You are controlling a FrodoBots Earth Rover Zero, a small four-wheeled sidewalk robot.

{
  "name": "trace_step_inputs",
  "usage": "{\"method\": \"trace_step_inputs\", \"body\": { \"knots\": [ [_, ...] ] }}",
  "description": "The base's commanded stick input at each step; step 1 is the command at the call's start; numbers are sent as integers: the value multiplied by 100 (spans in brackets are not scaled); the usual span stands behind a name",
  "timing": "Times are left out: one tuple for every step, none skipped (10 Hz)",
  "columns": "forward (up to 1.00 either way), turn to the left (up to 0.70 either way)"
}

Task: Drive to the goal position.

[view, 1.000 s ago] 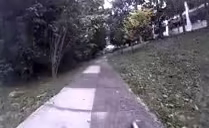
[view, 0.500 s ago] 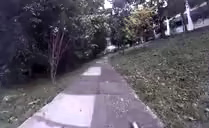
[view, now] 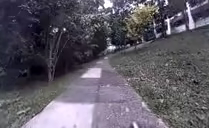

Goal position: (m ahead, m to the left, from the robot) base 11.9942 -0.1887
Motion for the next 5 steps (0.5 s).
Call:
{"method": "trace_step_inputs", "body": {
  "knots": [
    [70, 1],
    [70, 1],
    [70, 1],
    [70, 1],
    [70, 1]
  ]
}}
